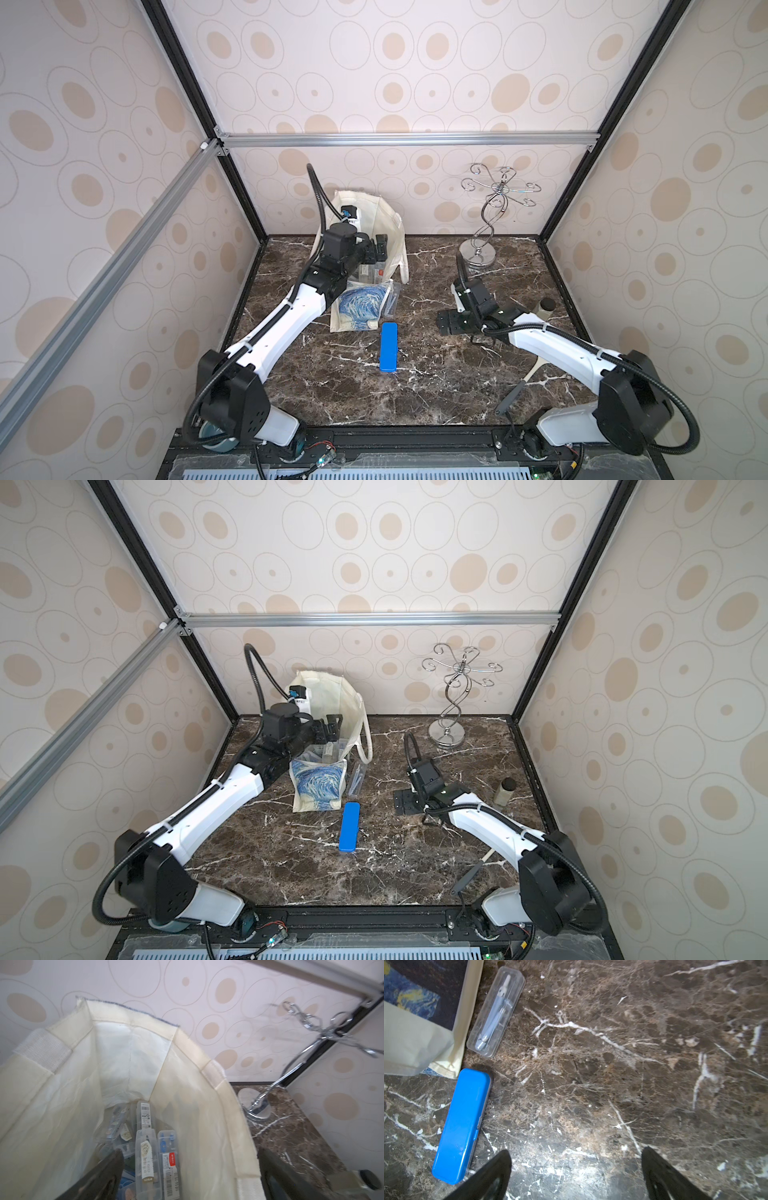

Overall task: Put the compass set into the canvas bag
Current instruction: Place the compass set in the canvas bag, then pick up the compass set at the center of the board.

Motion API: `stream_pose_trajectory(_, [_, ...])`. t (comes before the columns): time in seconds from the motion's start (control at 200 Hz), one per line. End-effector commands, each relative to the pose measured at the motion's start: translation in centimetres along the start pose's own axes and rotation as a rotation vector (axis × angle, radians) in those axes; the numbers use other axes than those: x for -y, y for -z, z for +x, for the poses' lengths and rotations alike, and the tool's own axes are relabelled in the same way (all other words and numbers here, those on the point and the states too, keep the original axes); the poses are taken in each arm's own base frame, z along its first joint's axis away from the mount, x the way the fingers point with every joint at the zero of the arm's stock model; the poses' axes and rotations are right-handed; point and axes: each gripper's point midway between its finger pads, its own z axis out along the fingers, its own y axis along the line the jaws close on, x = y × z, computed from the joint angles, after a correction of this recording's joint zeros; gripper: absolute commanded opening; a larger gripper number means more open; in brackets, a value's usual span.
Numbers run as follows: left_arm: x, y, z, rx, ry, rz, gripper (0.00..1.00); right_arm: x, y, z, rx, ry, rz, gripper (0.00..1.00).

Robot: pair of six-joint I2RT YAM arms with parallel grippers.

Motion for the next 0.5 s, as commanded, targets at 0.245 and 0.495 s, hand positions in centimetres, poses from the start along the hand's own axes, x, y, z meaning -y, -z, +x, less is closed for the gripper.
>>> stream_pose_trajectory(0.245, [4.4,7.3,-0.2,0.118,0.127,0.304,1.00,-8.8,-3.7,0.2,-0.065,0.143,-0.110,0.97])
stream_pose_trajectory(0.495, [4.1,9.7,1.4,0.117,0.146,0.319,1.00,-12.9,-6.6,1.5,-0.117,0.170,-0.162,0.97])
